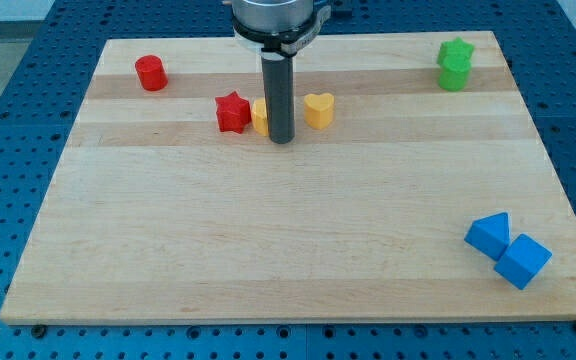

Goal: Push the yellow heart close to the yellow hexagon

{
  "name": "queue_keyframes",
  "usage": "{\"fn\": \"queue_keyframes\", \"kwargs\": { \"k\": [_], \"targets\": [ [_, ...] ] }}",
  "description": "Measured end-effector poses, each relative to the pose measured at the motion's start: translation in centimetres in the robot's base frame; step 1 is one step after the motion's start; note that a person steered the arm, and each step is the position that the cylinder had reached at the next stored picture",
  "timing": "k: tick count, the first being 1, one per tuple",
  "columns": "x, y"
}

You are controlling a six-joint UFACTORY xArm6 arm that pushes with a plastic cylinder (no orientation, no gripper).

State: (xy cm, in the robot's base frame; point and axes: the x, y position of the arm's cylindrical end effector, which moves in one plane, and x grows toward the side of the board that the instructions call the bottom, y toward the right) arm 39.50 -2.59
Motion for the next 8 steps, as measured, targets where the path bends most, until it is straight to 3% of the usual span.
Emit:
{"fn": "queue_keyframes", "kwargs": {
  "k": [1, 3, 4, 8],
  "targets": [
    [0.0, 0.0],
    [2.1, 9.4],
    [-2.1, 11.7],
    [-4.3, 8.7]
  ]
}}
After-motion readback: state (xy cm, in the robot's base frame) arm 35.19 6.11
